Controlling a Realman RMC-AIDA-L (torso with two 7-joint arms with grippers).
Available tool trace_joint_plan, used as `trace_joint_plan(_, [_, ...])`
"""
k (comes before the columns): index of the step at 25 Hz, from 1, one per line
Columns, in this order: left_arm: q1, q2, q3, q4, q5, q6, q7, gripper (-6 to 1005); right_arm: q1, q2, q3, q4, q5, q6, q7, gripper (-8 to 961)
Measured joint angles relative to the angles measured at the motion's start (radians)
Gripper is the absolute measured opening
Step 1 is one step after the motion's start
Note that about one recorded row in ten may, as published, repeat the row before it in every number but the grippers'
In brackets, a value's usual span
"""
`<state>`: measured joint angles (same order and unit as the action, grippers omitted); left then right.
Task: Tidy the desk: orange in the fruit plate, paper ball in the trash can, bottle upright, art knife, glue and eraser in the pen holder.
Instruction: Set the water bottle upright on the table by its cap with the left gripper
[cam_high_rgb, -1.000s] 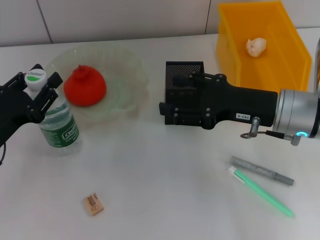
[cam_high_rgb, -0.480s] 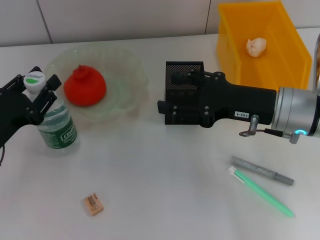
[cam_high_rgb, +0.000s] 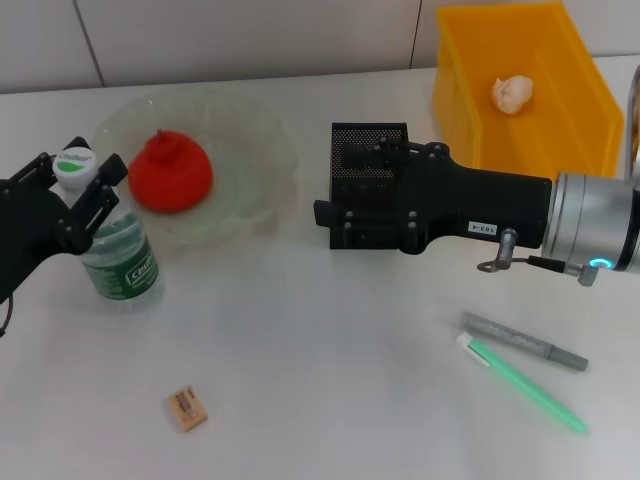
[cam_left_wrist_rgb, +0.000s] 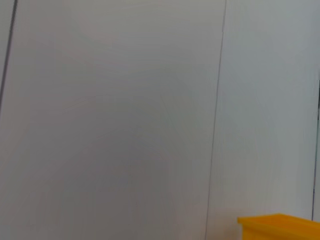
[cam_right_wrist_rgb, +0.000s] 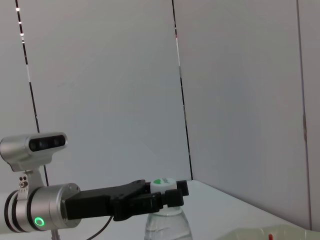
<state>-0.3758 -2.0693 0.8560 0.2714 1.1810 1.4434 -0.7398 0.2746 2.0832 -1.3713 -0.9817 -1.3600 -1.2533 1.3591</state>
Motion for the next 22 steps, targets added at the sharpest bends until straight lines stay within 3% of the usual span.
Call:
trace_joint_plan(6, [0.0, 0.0, 0.0, 0.0, -0.002, 0.008, 0.029, 502, 0.0, 0.0, 0.0, 0.002, 0.001, 0.0, 0.001, 772])
trace_joint_plan(12, [0.001, 0.0, 0.001, -0.001, -0.003, 0.013, 0.029, 708, 0.0, 0.0, 0.0, 0.004, 0.001, 0.0, 0.001, 772])
trace_joint_plan(22, [0.01, 0.005, 0.001, 0.02, 0.003, 0.071, 0.028, 799, 0.0, 0.0, 0.001, 0.008, 0.001, 0.0, 0.002, 772])
